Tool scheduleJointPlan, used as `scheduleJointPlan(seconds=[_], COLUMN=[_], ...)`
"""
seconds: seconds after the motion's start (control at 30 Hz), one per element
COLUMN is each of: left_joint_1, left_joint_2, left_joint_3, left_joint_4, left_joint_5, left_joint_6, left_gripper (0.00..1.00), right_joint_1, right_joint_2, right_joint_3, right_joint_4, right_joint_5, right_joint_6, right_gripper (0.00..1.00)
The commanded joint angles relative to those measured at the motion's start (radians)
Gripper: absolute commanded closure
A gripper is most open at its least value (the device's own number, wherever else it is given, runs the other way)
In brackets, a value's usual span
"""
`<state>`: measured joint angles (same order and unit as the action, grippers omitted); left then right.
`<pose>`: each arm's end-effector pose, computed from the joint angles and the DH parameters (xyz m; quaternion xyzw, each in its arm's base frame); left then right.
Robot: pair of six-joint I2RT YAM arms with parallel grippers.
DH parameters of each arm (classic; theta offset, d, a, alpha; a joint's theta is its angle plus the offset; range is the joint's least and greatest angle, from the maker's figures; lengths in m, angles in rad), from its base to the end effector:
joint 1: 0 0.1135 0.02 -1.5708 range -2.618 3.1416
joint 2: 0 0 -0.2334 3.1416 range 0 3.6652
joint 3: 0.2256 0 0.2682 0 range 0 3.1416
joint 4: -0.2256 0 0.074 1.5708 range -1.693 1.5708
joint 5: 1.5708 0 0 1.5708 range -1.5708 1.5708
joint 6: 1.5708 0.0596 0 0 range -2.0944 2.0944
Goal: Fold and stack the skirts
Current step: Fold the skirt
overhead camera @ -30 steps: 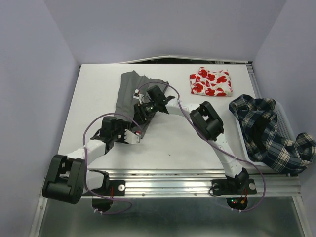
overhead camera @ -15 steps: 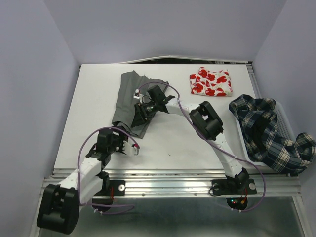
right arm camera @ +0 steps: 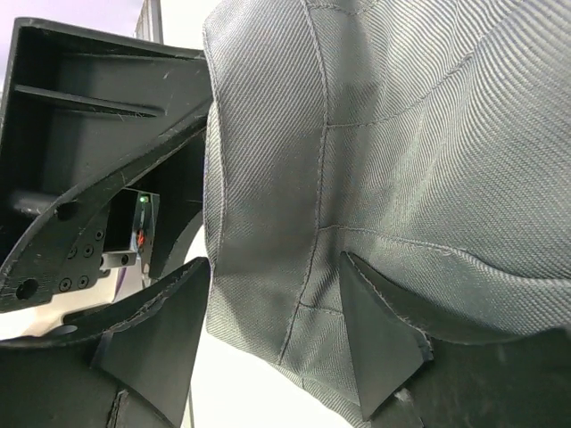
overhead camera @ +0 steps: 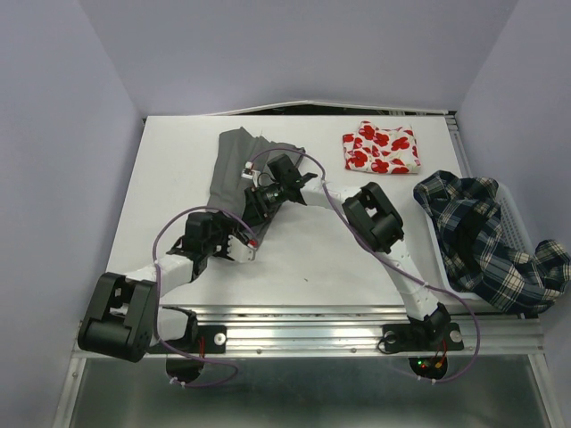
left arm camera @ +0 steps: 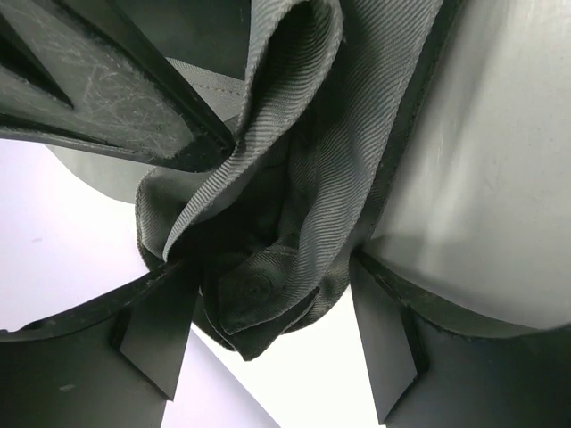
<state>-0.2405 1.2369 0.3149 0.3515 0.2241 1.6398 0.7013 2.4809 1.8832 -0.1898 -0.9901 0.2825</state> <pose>0.2498 -0.0749 0.0906 0.7359 0.4709 0.2318 0.4278 0.3723 0.3797 0.0836 -0.3464 0.7579 0.5457 0.0887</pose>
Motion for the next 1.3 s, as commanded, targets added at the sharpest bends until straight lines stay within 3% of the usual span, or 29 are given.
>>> scheduleJointPlan(seconds=[0.0, 0.07, 0.1, 0.2, 0.23, 0.27, 0.5, 0.7, 0.87, 0.9, 1.0, 1.03, 1.07, 1.27], left_joint_1=[-0.002, -0.002, -0.002, -0.002, -0.002, -0.002, -0.003, -0.006, -0.011, -0.016, -0.022, -0.022, -0.022, -0.022], left_joint_2=[0.009, 0.006, -0.002, -0.025, -0.052, -0.053, -0.238, -0.312, -0.274, -0.269, -0.278, -0.286, -0.292, -0.272], left_joint_3=[-0.002, 0.018, 0.026, 0.056, 0.065, 0.069, 0.113, 0.115, 0.168, 0.176, 0.208, 0.220, 0.246, 0.341], left_joint_4=[-0.032, -0.069, -0.109, -0.172, -0.234, -0.235, -0.488, -0.592, -0.666, -0.675, -0.723, -0.747, -0.773, -0.905], left_joint_5=[0.024, 0.034, 0.040, 0.050, 0.047, 0.046, 0.096, 0.104, 0.110, 0.101, 0.083, 0.084, 0.087, 0.087], left_joint_6=[0.028, 0.022, 0.003, -0.017, -0.017, -0.021, -0.035, -0.041, -0.098, -0.104, -0.133, -0.130, -0.130, -0.175], left_gripper=[0.26, 0.48, 0.64, 0.77, 0.90, 0.96, 1.00, 1.00, 0.99, 0.92, 0.29, 0.13, 0.08, 0.07], right_joint_1=[-0.003, -0.003, -0.003, -0.003, -0.003, -0.003, -0.071, -0.111, -0.111, -0.111, -0.111, -0.111, -0.111, -0.092], right_joint_2=[0.053, 0.050, 0.046, 0.035, 0.026, 0.020, -0.053, -0.070, -0.034, -0.033, -0.033, -0.036, -0.040, -0.030], right_joint_3=[-0.047, -0.044, -0.044, -0.036, -0.030, -0.024, 0.088, 0.224, 0.243, 0.229, 0.165, 0.148, 0.134, 0.117], right_joint_4=[-0.119, -0.120, -0.120, -0.123, -0.123, -0.125, -0.125, -0.125, -0.100, -0.088, -0.042, -0.030, -0.017, 0.009], right_joint_5=[0.077, 0.071, 0.070, 0.065, 0.062, 0.059, 0.064, 0.113, 0.076, 0.067, 0.027, 0.022, 0.019, 0.002], right_joint_6=[-0.042, -0.042, -0.043, -0.046, -0.046, -0.045, -0.028, -0.039, 0.001, 0.012, 0.049, 0.056, 0.072, 0.080], right_gripper=[0.35, 0.37, 0.38, 0.37, 0.37, 0.35, 0.22, 0.20, 0.20, 0.21, 0.23, 0.23, 0.24, 0.24])
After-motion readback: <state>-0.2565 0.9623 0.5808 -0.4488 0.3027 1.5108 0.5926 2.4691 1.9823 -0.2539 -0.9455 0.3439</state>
